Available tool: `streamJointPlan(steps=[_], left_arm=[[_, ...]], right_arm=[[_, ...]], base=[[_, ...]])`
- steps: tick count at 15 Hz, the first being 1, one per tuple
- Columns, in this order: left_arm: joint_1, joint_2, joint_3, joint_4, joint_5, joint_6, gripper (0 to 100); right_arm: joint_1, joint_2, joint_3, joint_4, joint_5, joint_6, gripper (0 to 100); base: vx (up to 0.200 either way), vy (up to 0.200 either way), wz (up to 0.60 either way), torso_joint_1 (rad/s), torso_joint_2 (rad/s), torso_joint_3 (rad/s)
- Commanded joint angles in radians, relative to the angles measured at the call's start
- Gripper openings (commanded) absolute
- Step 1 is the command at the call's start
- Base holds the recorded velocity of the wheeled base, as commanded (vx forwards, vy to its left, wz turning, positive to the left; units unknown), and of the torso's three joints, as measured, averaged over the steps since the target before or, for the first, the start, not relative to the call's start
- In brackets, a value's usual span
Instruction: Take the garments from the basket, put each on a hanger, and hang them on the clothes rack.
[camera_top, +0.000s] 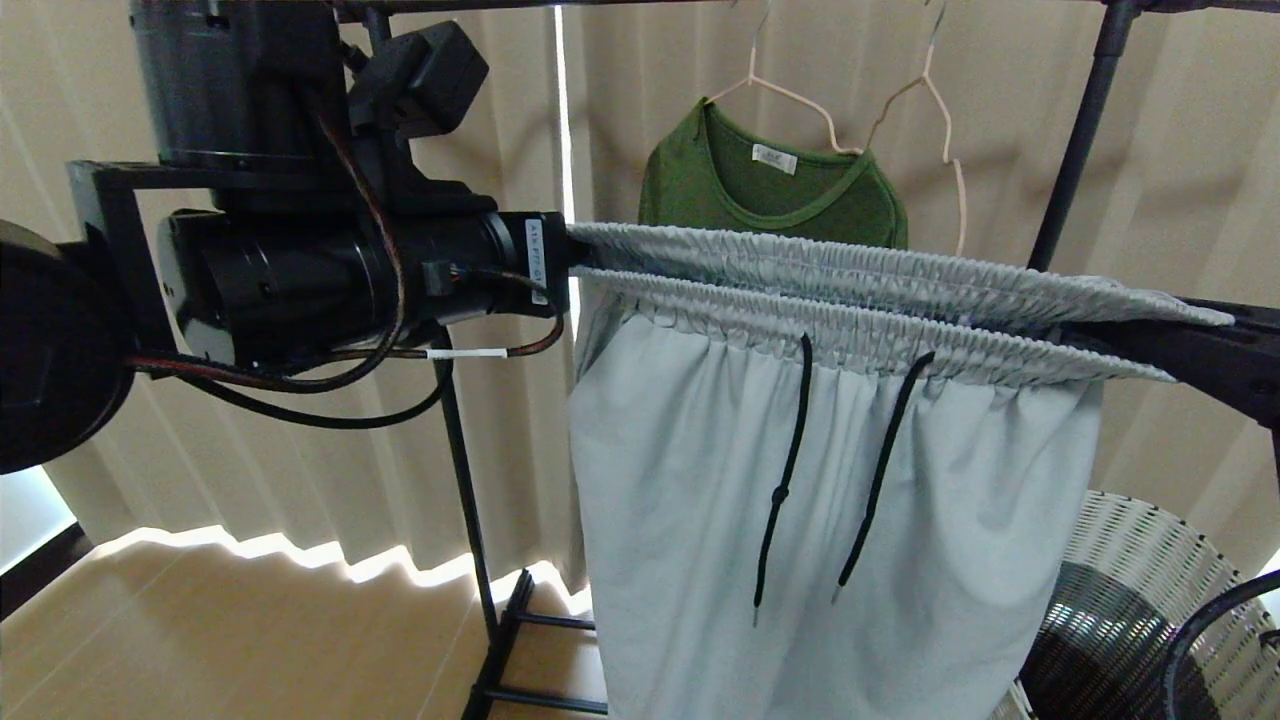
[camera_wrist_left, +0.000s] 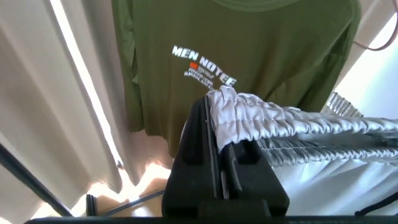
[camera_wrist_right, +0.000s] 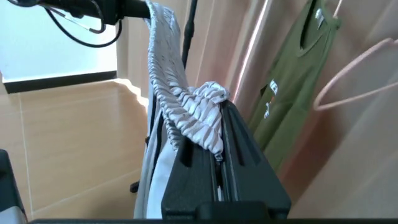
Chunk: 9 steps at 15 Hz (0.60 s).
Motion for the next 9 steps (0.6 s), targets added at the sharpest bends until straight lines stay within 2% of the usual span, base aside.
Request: streamJointPlan(steps=[1,4,6,9], left_arm=[[0.003,-0.028,0.026,0.004,-0.001,0.003,0],[0.001,-0.11,0.058,0.115,-0.026,0.037,0],[0.001,-0.161,0.057,0.187,-0.122,0.04,0],[-0.007,-0.238,0.058,0.294,-0.259,0.04,0]], right_arm=[[-0.013,0.041,-0.008,-0.006,-0.019,-0.021,0],[-0.035,0.114,-0.044,-0.015,-0.123,-0.07,0],[-0.027,0.193,-0.122,-0.016,-0.165,-0.069,0],[-0.027,0.284,-0.231,-0.019,-0.174,-0.067,0]], base=[[0.0,0.0,0.0,0.0,0.0,0.0],[0.0,0.0,0.0,0.0,0.0,0.0],[0.0,0.0,0.0,0.0,0.0,0.0],[0.0,0.0,0.0,0.0,0.0,0.0]])
